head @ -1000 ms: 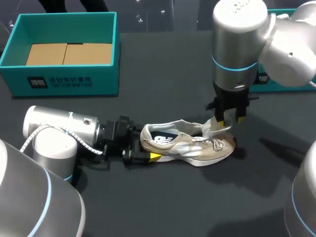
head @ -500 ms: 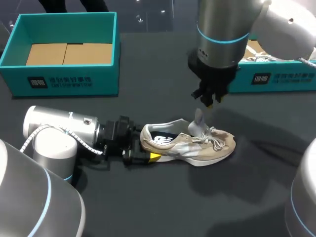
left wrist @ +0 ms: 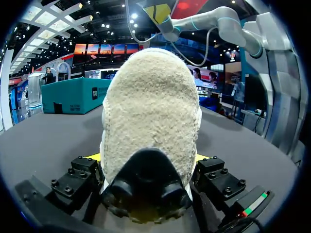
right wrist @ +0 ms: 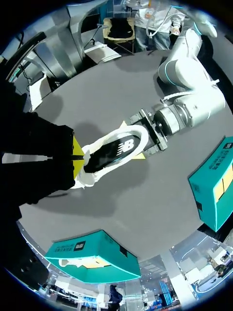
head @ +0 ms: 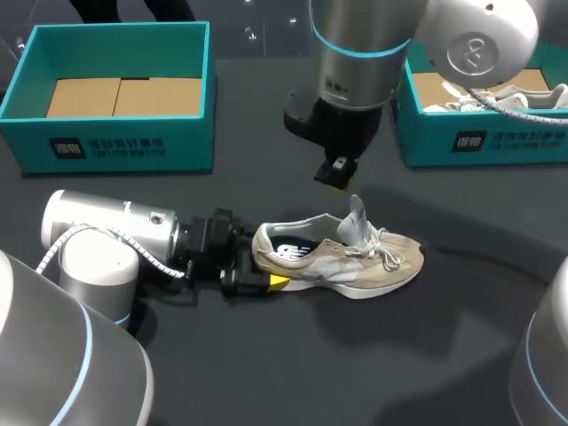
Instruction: Take the shoe out of the shoebox, open the shoe tongue, remove and reinsert the insole, then place the shoe into the shoebox
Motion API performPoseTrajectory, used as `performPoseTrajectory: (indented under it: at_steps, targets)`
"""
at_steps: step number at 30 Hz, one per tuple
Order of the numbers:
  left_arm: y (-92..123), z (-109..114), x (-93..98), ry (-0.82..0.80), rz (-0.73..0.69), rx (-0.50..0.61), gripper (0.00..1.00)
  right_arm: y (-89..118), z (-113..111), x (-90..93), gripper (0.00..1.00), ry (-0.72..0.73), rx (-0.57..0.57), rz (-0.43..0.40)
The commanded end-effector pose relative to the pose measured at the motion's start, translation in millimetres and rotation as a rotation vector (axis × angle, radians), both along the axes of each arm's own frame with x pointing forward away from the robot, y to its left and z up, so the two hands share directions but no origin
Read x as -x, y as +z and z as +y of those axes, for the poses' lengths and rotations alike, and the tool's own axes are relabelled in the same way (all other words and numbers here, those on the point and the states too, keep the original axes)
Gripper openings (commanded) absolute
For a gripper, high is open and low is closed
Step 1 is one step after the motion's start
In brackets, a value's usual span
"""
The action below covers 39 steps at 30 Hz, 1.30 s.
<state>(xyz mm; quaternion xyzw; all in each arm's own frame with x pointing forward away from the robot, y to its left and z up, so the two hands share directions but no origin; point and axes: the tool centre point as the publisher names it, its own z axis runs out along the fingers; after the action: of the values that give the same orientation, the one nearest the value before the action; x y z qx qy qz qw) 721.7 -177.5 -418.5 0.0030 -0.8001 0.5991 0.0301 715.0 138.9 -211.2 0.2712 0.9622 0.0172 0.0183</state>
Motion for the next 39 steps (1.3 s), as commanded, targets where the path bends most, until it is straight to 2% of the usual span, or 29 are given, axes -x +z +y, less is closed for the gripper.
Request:
performPoseTrajectory:
  at_steps: [1,4,8,12,16,29,31,33,36,39]
  targets:
    - [-5,-1,1.5,0.003,-0.001,0.0,0.0,-3,-6,-1.7,0.0,0.002,-0.018,0.007]
    - [-5,-1,1.5,0.003,-0.001,0.0,0.0,-3,-6,-1.7,0.0,0.002,-0.018,0.007]
    - [-5,-1,1.5,0.003,-0.001,0.0,0.0,-26,36,-0.3,0.0,0.256,0.078,0.049]
    - [-5,-1,1.5,0.003,-0.001,0.0,0.0,-37,50,6.8,0.0,0.396,0.069,0.052]
    - [-5,-1,1.5,0.003,-0.001,0.0,0.0,-42,58,16.9,0.0,0.553,0.132,0.037]
    - [-5,-1,1.5,0.003,-0.001,0.0,0.0,-39,57,19.0,0.0,0.545,0.133,0.028]
    - [-5,-1,1.5,0.003,-0.001,0.0,0.0,-51,64,15.4,0.0,0.558,0.152,0.036]
    - [-5,-1,1.5,0.003,-0.001,0.0,0.0,-62,67,14.9,0.0,0.577,0.12,0.005]
    - [-5,-1,1.5,0.003,-0.001,0.0,0.0,-80,65,13.6,0.0,0.554,0.099,0.007]
    - [-5,-1,1.5,0.003,-0.001,0.0,0.0,-86,65,13.7,0.0,0.516,0.09,0.012]
